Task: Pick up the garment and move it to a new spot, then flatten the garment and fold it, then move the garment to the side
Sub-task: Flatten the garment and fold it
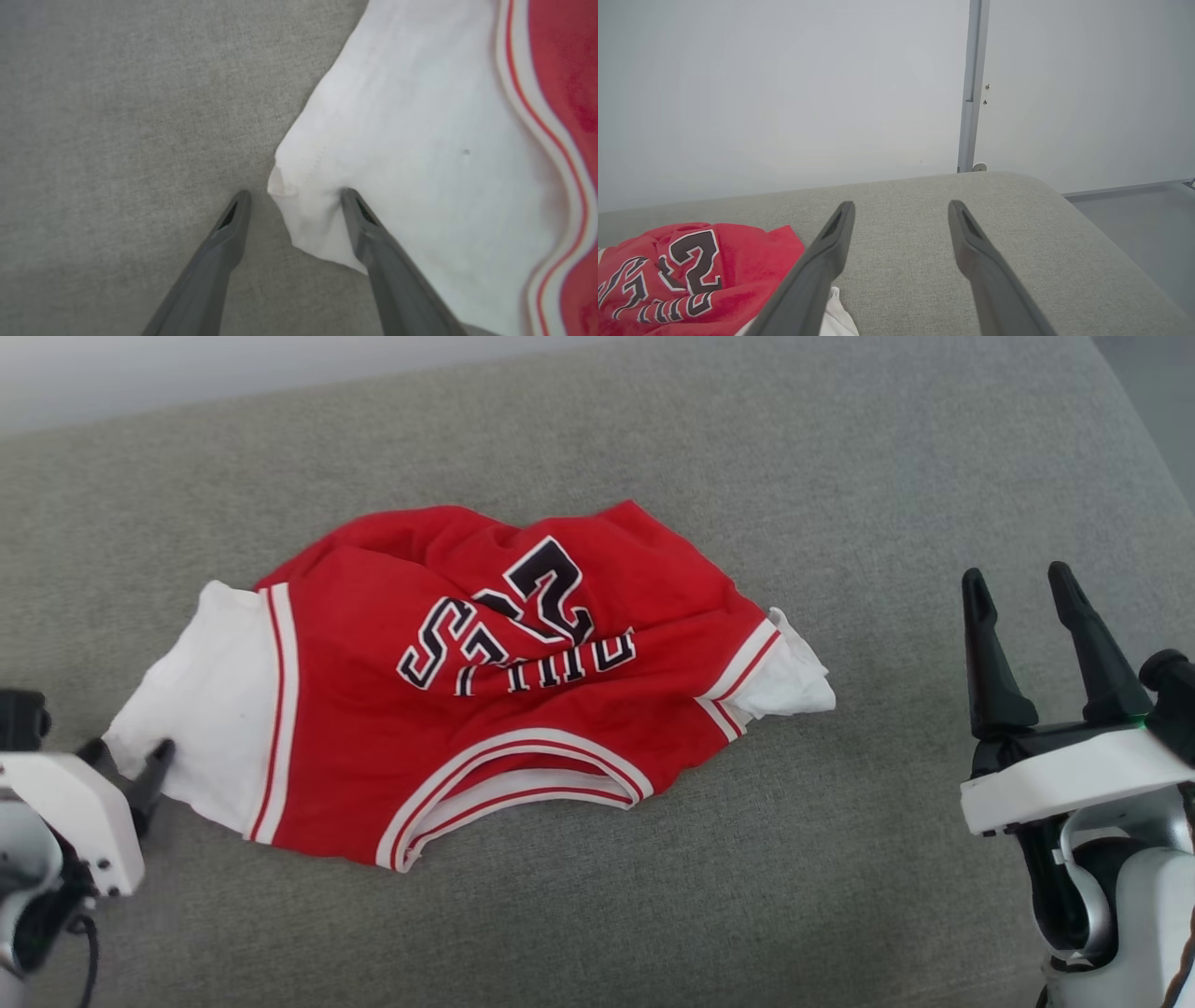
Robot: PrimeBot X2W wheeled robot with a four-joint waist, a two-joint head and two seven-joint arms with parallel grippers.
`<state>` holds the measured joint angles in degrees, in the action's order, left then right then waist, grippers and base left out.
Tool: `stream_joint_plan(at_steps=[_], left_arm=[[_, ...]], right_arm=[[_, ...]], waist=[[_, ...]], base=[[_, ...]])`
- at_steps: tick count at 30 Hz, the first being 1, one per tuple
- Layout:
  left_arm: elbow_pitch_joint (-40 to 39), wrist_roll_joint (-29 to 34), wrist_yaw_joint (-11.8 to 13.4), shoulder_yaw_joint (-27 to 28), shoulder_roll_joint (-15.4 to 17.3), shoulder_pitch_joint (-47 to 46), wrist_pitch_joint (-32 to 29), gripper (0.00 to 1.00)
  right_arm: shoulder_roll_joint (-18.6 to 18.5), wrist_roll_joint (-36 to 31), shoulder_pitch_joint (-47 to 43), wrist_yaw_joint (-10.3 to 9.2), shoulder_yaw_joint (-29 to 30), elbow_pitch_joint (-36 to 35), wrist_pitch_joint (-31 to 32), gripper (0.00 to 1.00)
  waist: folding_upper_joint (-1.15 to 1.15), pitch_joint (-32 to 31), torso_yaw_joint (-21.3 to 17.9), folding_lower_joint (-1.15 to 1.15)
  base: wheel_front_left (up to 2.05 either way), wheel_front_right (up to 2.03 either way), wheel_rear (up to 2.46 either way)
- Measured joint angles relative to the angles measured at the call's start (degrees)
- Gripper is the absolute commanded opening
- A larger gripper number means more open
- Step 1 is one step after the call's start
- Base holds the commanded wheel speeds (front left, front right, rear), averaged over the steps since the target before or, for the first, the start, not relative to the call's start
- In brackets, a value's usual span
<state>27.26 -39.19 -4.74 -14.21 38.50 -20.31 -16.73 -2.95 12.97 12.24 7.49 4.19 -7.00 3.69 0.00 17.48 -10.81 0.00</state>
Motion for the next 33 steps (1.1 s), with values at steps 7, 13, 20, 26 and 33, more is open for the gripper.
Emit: stream_joint_plan(at_steps=[7, 13, 20, 26, 33], left_arm=[[3.9, -1.1, 0.3, -0.5, 0.2, -5.0, -6.4, 1.00], [4.8, -2.1, -0.2, -1.6, 0.5, -7.5, -9.9, 0.00], [0.4, -3.9, 0.3, -1.2, 1.6, -4.8, -12.4, 0.00], [-8.0, -6.3, 3.3, 0.2, 3.1, 2.6, -15.0, 0.00], [-17.8, -7.5, 7.5, 1.0, 3.9, 9.8, -17.6, 0.00]], right_arm=[[0.0, 1.1, -0.3, 0.00, -1.1, 1.4, -1.0, 1.00], [0.0, 1.6, -0.1, 0.00, -2.3, 1.9, -0.5, 1.00], [0.0, 1.1, -0.1, 0.00, -1.4, 2.2, 1.2, 1.00], [0.0, 1.1, -0.6, 0.00, -1.6, 2.1, 5.2, 1.00], [0.1, 0.5, -1.7, 0.00, -3.1, 2.7, 15.9, 1.00]], waist=[[0.00, 2.2, -1.0, 0.00], [0.00, 2.7, -0.6, 0.00], [0.00, 2.0, 1.2, 0.00], [0.00, 1.0, 3.1, 0.00], [0.00, 0.3, 5.4, 0.00]], base=[[0.00, 0.00, 0.00], [0.00, 0.00, 0.00], [0.00, 0.00, 0.00], [0.00, 0.00, 0.00], [0.00, 0.00, 0.00]])
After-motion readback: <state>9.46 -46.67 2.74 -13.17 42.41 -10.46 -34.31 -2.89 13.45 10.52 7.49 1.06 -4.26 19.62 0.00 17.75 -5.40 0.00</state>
